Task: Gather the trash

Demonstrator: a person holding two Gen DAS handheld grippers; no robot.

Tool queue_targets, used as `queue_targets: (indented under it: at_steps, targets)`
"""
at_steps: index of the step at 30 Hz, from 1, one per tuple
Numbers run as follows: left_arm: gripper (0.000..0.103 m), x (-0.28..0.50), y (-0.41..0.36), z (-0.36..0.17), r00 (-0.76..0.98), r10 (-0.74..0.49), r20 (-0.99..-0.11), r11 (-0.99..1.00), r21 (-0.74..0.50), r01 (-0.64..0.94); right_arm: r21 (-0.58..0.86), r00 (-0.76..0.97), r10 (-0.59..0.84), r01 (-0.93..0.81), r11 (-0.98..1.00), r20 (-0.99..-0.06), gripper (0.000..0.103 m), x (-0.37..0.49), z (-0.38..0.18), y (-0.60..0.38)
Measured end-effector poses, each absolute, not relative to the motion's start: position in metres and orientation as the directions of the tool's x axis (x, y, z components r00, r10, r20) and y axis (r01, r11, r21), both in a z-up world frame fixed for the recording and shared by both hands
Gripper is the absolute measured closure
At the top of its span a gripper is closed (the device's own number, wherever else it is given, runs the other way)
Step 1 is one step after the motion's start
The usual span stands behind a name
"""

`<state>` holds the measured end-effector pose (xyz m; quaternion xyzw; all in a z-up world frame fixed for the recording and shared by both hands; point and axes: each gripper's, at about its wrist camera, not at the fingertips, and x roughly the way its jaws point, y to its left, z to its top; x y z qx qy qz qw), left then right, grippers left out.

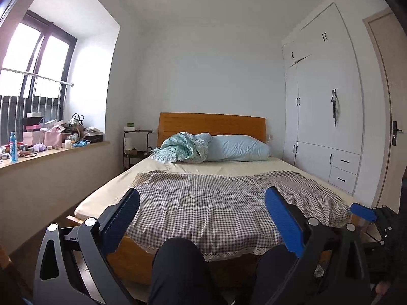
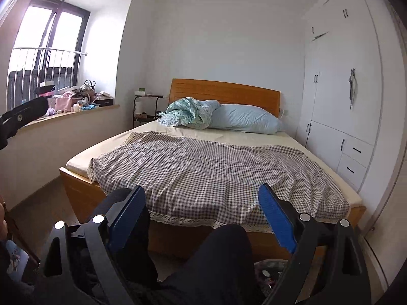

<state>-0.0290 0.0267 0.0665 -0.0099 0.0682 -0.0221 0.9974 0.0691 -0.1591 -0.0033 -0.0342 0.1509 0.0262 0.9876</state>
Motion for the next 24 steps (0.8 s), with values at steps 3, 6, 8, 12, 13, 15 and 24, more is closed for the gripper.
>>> queue_targets:
  at_steps: [3,6,8,12,13,15,24]
  targets:
    - [0.008,-0.032,0.023,0.066,0.989,-0.057,-0.135,0.998,-0.007,0.056,0.003,0.947,0.049,-0.050,0.999,-0.317,0.017,0.067,-0.003,-0.173]
    - [0.008,-0.033,0.021,0.066,0.991,-0.051,-0.124,0.999,0.014,0.053,0.018,0.951,0.045,-0.042,0.999,-0.306,0.017,0.064,0.001,-0.176]
    - [0.008,-0.031,0.022,0.063,0.990,-0.050,-0.130,0.999,0.011,0.052,0.016,0.954,0.048,-0.045,0.999,-0.296,0.017,0.060,0.001,-0.175]
    - [0.008,-0.022,0.027,0.059,0.986,-0.057,-0.157,0.998,-0.019,0.055,-0.008,0.955,0.043,-0.048,0.999,-0.294,0.017,0.060,-0.002,-0.169]
    - [0.008,-0.022,0.027,0.058,0.985,-0.059,-0.163,0.998,-0.026,0.056,-0.013,0.954,0.042,-0.048,0.999,-0.298,0.017,0.061,-0.002,-0.167]
    - [0.008,-0.020,0.028,0.057,0.983,-0.064,-0.171,0.998,-0.026,0.060,-0.012,0.953,0.048,-0.054,0.998,-0.301,0.017,0.061,-0.004,-0.168]
    - [0.008,-0.023,0.026,0.057,0.985,-0.066,-0.159,0.998,-0.004,0.066,-0.024,0.957,0.026,-0.035,0.999,-0.287,0.017,0.056,-0.003,-0.169]
